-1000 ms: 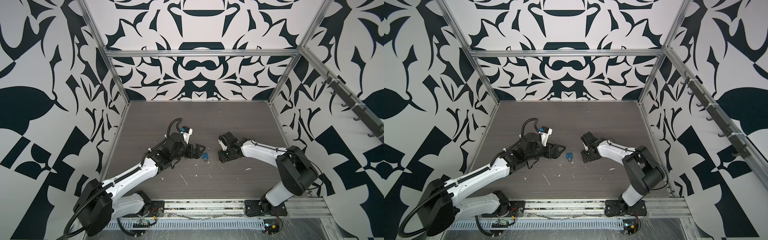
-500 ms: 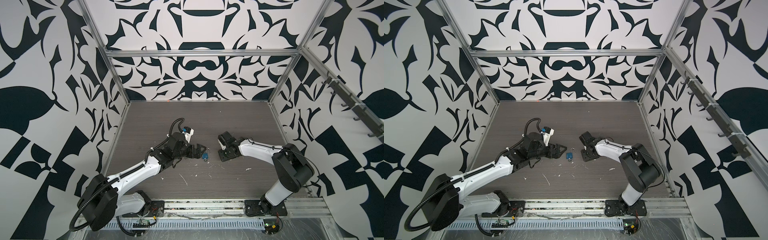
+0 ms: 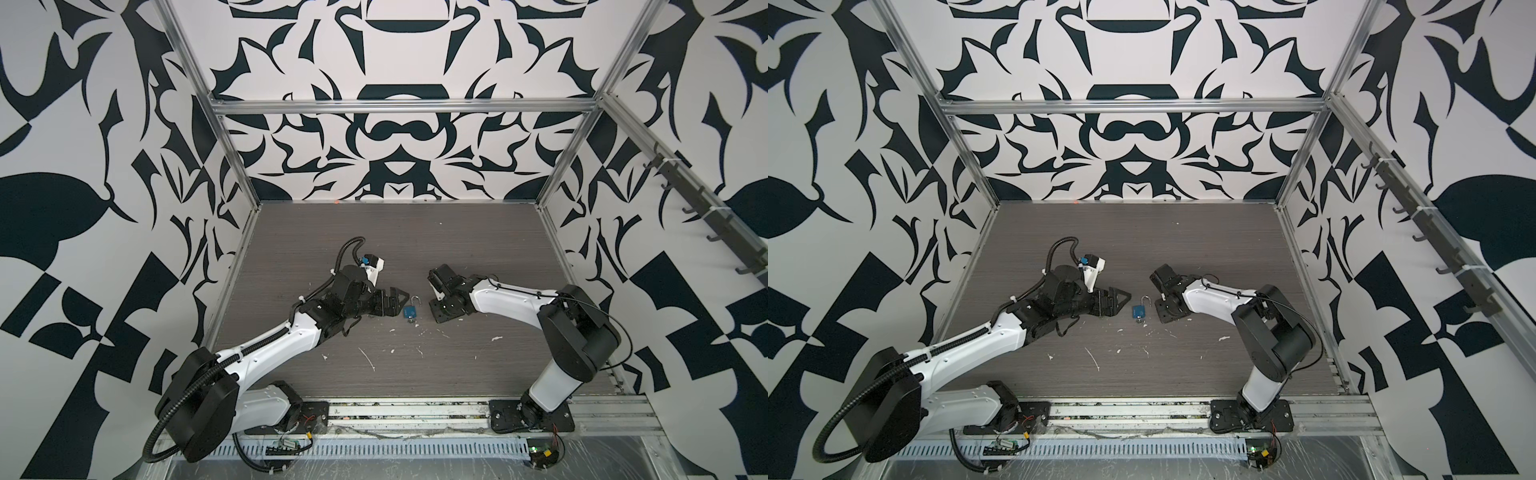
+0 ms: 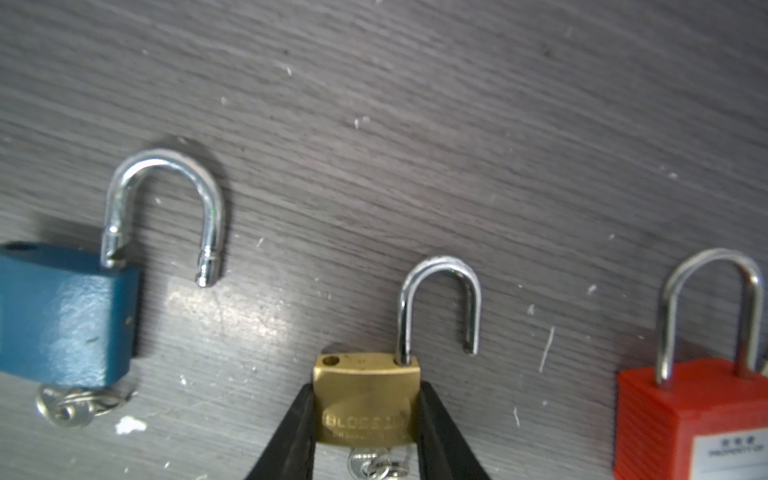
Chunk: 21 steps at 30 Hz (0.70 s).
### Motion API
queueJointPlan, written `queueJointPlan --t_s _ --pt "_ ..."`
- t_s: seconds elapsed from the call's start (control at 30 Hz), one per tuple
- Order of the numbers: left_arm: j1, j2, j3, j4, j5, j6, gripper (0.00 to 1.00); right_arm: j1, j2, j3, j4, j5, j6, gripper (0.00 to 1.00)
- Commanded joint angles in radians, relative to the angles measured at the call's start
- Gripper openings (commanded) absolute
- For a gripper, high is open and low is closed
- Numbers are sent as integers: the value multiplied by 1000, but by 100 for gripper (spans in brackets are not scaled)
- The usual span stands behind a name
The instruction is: Lock with the key
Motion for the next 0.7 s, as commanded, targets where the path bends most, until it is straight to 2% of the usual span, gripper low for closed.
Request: queueJointPlan --t_s 0.0,0.1,0.27,0.33,0.53,0.67 --pt "15 -11 -18 24 21 -7 99 5 13 -7 -23 18 -5 36" --pt "29 -8 -22 27 35 -7 100 4 3 0 -23 27 -21 34" --pt "62 36 12 -23 19 -17 100 4 -35 15 -7 36 -64 21" --pt "77 99 30 -53 10 -26 99 5 -64 9 19 35 -81 18" --pt "115 171 56 -42 22 -61 99 4 -164 -11 87 15 -144 16" --pt "116 203 102 -32 64 -57 99 5 -205 7 81 -62 -193 16"
